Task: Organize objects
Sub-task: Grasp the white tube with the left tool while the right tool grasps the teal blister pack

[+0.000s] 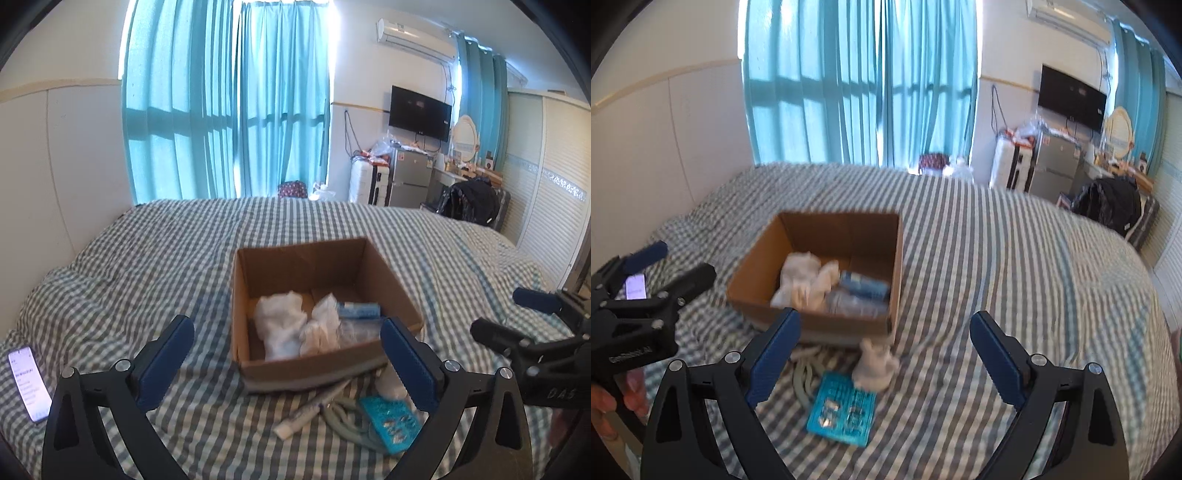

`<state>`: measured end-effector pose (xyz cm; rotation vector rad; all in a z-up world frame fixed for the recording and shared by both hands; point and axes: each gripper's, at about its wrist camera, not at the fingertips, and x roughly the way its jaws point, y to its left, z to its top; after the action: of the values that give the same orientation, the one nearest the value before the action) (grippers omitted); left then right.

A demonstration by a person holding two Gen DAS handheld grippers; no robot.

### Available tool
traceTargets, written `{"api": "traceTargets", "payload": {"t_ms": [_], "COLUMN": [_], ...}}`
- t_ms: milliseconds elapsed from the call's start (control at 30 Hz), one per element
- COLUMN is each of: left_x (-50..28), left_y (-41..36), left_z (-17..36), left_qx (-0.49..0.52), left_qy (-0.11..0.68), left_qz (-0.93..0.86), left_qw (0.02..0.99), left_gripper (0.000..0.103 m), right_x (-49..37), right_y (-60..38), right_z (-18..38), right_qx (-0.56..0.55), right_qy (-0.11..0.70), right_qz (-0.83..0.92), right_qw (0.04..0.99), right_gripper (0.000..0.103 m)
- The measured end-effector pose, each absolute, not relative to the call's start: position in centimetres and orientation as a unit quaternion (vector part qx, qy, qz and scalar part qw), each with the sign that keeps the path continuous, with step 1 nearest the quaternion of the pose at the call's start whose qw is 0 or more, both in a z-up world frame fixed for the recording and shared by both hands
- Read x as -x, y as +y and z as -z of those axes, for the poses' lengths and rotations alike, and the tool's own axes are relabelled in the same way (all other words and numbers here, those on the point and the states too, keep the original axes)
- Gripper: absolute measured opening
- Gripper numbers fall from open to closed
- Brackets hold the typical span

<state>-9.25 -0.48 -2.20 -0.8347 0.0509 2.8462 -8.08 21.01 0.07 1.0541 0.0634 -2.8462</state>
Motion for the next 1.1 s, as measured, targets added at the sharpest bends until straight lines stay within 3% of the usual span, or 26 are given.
{"api": "traceTargets", "payload": {"t_ms": [300,533,767,833,933,1067,1100], "left_x": [9.1,10.4,12.2,13.0,13.8,14.3,14.4], "left_y": [-2.2,-3.0,-0.8,-0.1,1.0,1.4,1.2], "left_z": [10.4,13.8,15.9,16.5,17.6,18.9,18.9], "left_qx": [0.337,0.365,0.384,0.392,0.407,0.446,0.453], "left_qy": [0.024,0.013,0.035,0.044,0.057,0.035,0.021], "left_qz": [-0.939,-0.928,-0.917,-0.913,-0.904,-0.882,-0.878], "left_qw": [0.069,0.075,0.099,0.102,0.117,0.147,0.155], "left_gripper": [0.103,0.103,0.103,0.101,0.092,0.071,0.06], "right_x": [8.9,10.5,11.2,11.1,10.8,10.1,10.0], "right_y": [18.5,17.9,17.9,18.2,18.8,19.3,19.3], "right_z": [10.1,13.9,16.2,16.1,16.0,15.3,15.1], "right_qx": [-0.453,-0.484,-0.509,-0.506,-0.502,-0.495,-0.494], "right_qy": [0.025,0.016,0.001,-0.009,-0.018,-0.018,-0.017], "right_qz": [0.888,0.872,0.856,0.857,0.858,0.862,0.862], "right_qw": [0.074,0.07,0.096,0.101,0.108,0.112,0.113], "right_gripper": [0.093,0.093,0.073,0.073,0.07,0.068,0.068]}}
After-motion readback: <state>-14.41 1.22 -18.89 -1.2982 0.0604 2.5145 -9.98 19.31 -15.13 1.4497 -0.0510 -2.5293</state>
